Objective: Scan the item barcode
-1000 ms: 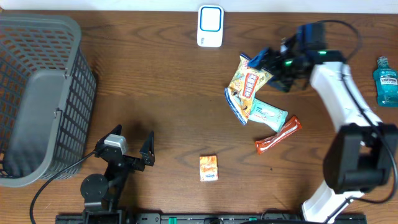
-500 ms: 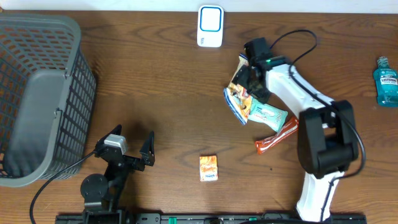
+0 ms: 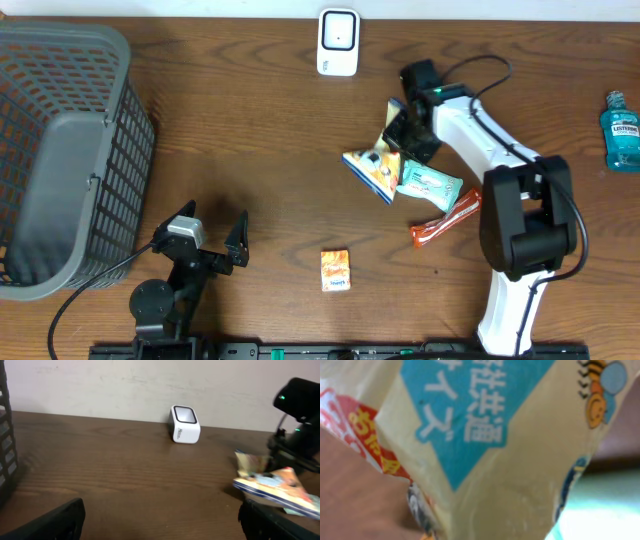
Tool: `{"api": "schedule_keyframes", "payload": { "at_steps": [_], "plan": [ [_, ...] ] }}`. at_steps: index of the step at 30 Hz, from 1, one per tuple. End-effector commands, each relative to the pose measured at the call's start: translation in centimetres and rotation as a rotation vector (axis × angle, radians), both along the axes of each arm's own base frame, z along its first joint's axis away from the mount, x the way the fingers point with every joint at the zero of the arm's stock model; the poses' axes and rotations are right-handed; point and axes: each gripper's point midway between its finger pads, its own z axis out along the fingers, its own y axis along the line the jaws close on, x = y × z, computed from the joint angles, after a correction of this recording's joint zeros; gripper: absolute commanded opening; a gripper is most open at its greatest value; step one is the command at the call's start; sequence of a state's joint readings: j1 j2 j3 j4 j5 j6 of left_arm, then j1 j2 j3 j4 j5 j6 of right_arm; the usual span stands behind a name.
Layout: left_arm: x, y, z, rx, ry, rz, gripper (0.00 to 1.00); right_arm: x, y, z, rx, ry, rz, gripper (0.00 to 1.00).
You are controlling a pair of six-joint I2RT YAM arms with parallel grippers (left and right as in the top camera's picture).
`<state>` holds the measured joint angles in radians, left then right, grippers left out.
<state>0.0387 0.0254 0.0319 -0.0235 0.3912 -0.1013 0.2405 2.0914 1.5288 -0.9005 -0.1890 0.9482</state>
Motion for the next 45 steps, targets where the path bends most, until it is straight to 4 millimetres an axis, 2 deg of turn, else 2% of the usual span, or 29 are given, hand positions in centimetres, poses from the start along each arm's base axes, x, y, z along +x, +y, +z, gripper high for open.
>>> {"api": "schedule_keyframes", "payload": {
  "at_steps": [1,4,6,14,26,33,40,45],
  "plan": [
    [0.0,-0.2,-1.6,-0.005,0.042,-0.015,0.98,-2.1,1.8,3.6,0.274,0.101,-0.039,0.01],
    [0.0,-0.2,-1.6,-0.005,0.042,-0.015,0.98,-4.0,2.7,7.4,0.492,0.208,-0.108,0.02],
    [-0.1,-0.2,-1.6,-0.005,0.042,-0.015,0.98,-5.3,2.7,9.1,0.574,0.278,-0.149,0.02],
    [-0.1,-0.2,-1.6,-0.005,0.042,-0.015,0.98,-10.7,2.0,11.8,0.625,0.584,-0.271,0.01],
    [-0.1,-0.2,-1.6,-0.005,0.042,-0.015,0.98,-11.5,2.5,12.9,0.672,0.619,-0.252,0.02],
    [-0.1,-0.2,-1.6,-0.005,0.042,-0.015,0.98,-12.0,3.4,14.6,0.754,0.691,-0.298,0.02],
    [-0.1,-0.2,-1.6,-0.005,0.042,-0.015,0.98,-12.1,3.4,14.7,0.747,0.710,-0.317,0.01],
    [-0.1,-0.2,-1.6,-0.005,0.042,-0.015,0.98,-12.0,3.4,14.6,0.781,0.614,-0.185,0.01]
  ]
}}
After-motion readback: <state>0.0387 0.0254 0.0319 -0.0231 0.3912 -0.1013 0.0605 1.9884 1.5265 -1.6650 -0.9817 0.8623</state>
